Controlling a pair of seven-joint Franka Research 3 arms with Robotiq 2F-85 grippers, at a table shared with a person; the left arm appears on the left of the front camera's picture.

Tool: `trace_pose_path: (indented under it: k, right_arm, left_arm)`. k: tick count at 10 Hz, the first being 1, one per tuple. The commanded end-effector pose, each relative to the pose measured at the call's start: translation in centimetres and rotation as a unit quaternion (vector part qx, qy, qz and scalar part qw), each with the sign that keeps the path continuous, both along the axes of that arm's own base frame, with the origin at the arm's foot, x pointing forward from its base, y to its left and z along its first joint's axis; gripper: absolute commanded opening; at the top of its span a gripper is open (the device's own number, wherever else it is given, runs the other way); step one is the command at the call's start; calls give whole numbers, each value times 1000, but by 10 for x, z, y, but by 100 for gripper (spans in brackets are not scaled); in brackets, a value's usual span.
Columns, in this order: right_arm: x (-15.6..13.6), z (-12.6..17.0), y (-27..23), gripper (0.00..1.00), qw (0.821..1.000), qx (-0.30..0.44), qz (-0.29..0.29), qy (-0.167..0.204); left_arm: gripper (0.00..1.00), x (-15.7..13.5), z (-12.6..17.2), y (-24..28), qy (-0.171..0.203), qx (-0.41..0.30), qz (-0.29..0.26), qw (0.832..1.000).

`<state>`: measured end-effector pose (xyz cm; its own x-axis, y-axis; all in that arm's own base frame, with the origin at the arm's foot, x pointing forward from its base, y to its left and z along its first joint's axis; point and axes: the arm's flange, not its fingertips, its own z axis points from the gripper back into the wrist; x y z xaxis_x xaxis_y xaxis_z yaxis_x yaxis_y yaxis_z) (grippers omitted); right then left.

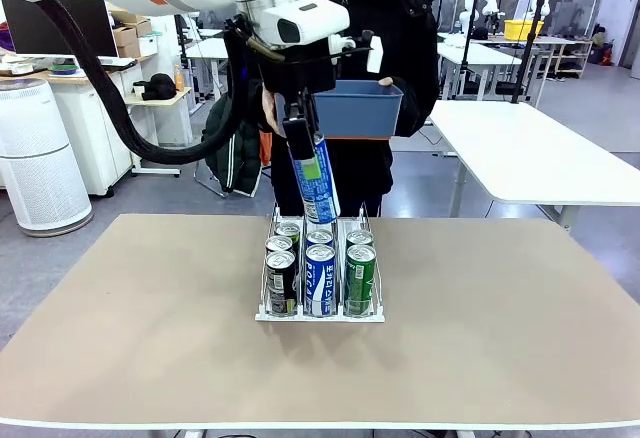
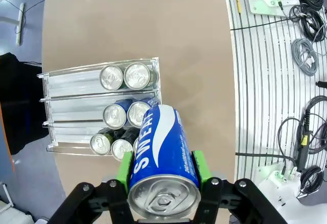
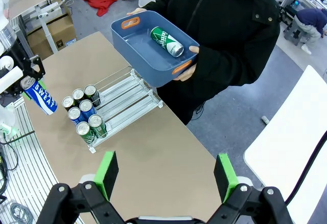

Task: Fill the beverage cans into the dispenser.
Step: Place the picked Ionic drink in the line of the Automatic Can Dispenser with the same cans.

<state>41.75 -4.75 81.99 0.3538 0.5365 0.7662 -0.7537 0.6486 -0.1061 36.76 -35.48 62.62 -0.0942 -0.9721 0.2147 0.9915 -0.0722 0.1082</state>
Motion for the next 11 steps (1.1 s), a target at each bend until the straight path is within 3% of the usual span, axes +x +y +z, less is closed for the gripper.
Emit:
trace_pose_path:
  k: [1,3,8,11]
  right_arm:
    - [0,-1,0,100,1000,0,-2,-1]
    - [0,-1,0,100,1000,0,-2,-1]
    - [0,-1,0,100,1000,0,-2,-1]
    - [0,-1,0,100,1000,0,-2,-1]
  left_arm:
    - [57,-9,-15,-7,-9,-17,4,1000]
    - [57,-7,-43,-25,-34,13,-26,999]
    - [57,-17,-87,-41,-20,34,-84,996]
    - [57,-19,-113,-47,-22,74,-70,995]
